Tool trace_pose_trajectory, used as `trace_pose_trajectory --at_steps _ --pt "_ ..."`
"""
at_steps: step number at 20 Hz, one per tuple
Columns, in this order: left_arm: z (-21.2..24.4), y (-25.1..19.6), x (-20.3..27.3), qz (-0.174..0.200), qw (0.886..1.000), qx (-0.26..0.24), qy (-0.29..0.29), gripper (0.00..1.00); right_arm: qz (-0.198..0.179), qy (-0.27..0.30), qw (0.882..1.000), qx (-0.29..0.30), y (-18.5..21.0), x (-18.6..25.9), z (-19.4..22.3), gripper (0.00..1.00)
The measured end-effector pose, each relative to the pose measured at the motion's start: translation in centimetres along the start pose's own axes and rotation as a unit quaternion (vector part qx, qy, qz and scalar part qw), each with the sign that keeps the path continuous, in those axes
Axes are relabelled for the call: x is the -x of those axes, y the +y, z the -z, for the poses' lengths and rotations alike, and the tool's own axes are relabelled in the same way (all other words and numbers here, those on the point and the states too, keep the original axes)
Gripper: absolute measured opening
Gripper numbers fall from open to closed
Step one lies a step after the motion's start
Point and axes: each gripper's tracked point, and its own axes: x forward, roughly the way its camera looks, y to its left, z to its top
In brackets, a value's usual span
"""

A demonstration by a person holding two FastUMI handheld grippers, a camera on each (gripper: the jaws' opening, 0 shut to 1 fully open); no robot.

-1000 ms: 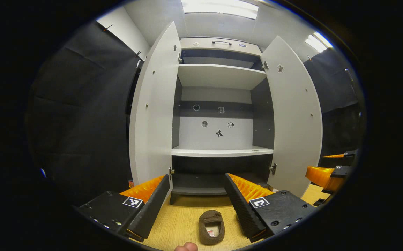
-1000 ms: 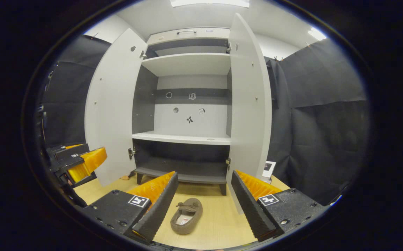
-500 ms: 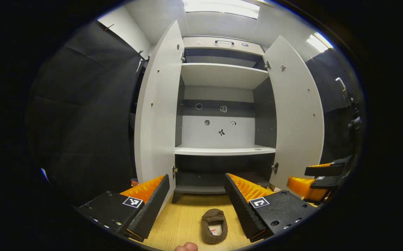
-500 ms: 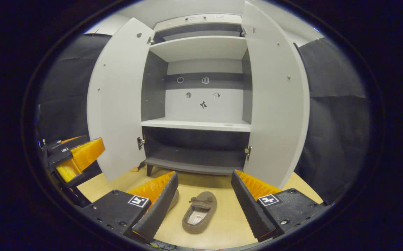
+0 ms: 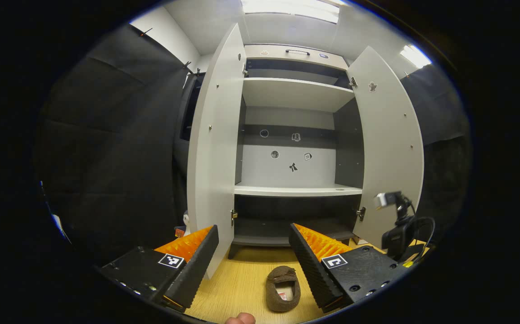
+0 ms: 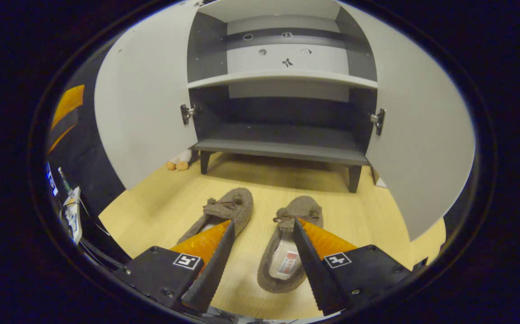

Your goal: Grab one shoe with the right hand and put it into the shoe cabinet, grab the other shoe with the left hand and put it into the shoe cabinet; then close the right door with the right hand and the left door with the left hand.

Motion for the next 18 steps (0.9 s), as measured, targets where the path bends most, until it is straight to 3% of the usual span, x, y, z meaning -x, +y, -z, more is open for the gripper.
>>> trace_pose_trajectory --at_steps 7,11,12,13,14,18 --pt "0.7 1.0 -0.3 -0.010 1.000 0.003 0.010 0.95 0.044 0.067 0.997 0.017 -1.3 -5.2 4.5 0.55" --pt "0.8 1.0 -0.7 -0.010 1.000 0.002 0.012 0.95 0.074 0.056 0.995 0.025 -2.3 -6.2 4.4 0.33" --pt "0.9 1.0 -0.7 -0.009 1.000 0.002 0.014 0.95 0.074 0.051 0.995 0.031 -2.4 -6.3 4.4 0.21" --pt "1.0 0.9 -0.8 -0.009 1.000 0.002 0.014 0.95 0.069 0.042 0.996 0.032 -2.6 -5.9 3.6 0.19" --pt "1.1 0.9 -0.9 -0.009 1.000 0.003 0.014 0.95 0.059 0.034 0.997 0.027 -2.5 -6.2 4.0 0.11" --pt "1.4 0.1 -1.0 0.001 1.000 0.005 0.019 0.95 0.043 0.018 0.998 0.031 -2.5 -6.0 3.7 0.04"
